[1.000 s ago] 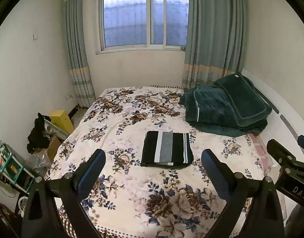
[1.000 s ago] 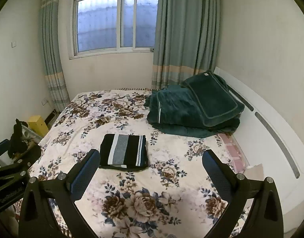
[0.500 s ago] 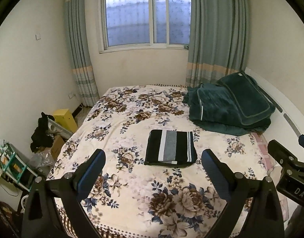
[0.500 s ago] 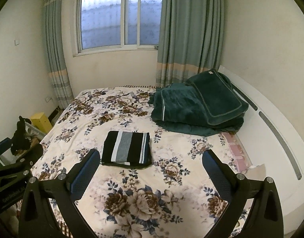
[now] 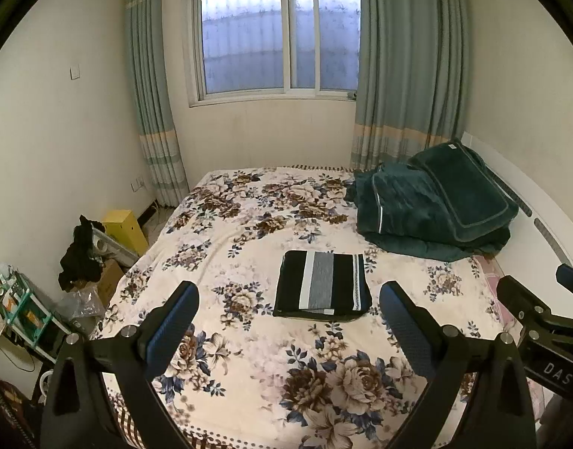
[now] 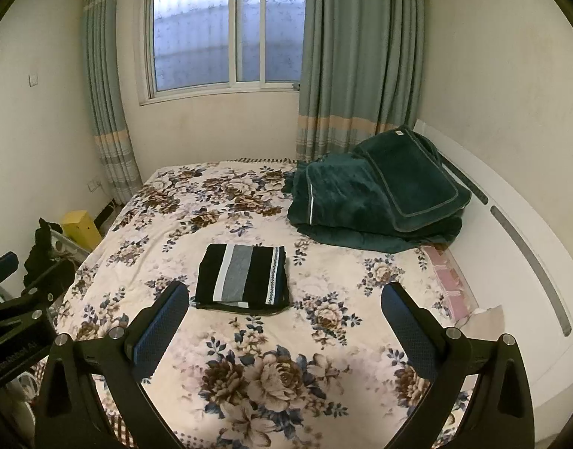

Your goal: Fold small clothes

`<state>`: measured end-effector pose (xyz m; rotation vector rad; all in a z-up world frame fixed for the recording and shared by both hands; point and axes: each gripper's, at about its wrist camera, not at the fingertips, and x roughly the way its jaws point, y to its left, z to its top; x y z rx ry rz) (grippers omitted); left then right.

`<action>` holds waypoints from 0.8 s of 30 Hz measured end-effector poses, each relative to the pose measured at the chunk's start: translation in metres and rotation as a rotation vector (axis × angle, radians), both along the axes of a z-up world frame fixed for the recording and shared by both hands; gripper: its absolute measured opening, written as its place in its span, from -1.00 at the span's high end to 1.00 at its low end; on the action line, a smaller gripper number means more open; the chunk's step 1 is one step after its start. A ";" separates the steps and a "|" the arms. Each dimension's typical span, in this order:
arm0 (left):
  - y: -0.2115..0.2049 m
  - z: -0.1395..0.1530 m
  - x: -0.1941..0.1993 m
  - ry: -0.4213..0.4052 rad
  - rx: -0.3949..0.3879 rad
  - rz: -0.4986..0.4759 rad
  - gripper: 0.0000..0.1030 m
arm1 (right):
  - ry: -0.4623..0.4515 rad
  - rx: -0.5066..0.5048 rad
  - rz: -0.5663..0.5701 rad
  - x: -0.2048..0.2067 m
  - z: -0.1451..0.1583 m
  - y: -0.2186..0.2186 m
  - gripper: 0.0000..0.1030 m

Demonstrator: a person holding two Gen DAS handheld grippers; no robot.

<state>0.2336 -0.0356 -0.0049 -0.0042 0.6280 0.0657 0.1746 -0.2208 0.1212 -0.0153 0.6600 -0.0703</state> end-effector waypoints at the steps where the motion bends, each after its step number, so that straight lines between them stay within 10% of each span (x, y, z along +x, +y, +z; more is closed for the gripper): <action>1: 0.000 0.000 0.000 0.000 -0.001 -0.001 -0.91 | 0.000 0.001 0.001 -0.001 0.000 0.000 -1.00; 24: 0.000 0.008 -0.006 -0.013 0.008 0.007 -0.91 | -0.004 0.004 0.010 0.000 -0.001 0.001 -1.00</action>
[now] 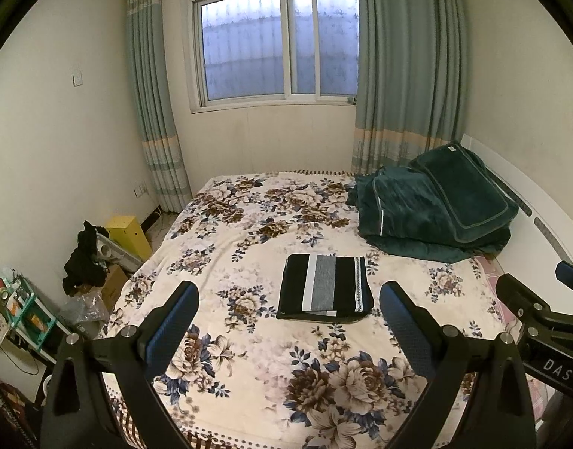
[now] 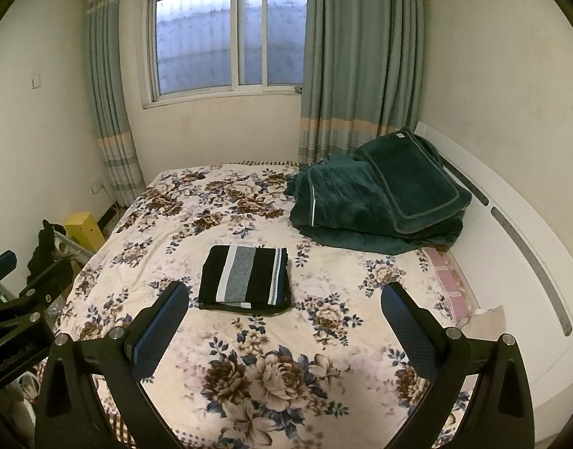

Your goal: Fold small clothes

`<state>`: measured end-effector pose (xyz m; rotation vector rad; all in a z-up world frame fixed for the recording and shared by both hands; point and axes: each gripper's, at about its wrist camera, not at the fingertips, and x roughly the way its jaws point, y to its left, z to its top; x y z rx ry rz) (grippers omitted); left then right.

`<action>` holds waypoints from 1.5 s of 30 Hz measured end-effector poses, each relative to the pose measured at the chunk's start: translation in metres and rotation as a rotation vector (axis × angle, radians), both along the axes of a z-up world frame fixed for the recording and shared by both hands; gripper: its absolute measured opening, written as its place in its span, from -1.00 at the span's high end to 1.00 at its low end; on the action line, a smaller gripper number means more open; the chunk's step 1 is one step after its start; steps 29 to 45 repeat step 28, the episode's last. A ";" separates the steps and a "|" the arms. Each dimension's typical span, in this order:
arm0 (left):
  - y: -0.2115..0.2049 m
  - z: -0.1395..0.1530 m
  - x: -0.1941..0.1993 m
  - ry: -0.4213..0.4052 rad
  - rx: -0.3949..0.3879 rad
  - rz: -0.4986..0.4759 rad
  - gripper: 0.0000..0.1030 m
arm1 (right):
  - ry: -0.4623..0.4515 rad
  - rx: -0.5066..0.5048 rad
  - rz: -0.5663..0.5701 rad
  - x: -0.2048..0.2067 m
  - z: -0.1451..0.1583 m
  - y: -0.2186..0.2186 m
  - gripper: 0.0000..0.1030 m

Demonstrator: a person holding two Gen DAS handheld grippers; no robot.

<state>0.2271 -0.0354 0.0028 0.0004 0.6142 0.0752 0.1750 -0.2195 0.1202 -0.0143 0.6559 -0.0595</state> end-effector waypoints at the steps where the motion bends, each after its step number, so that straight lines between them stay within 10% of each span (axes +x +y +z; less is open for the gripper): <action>1: 0.000 0.000 0.000 0.001 0.003 0.001 -0.91 | 0.000 0.000 0.001 0.001 0.000 0.000 -1.00; 45: 0.007 0.013 -0.006 -0.027 0.020 0.029 -0.91 | 0.002 0.009 0.016 0.003 0.006 0.011 -1.00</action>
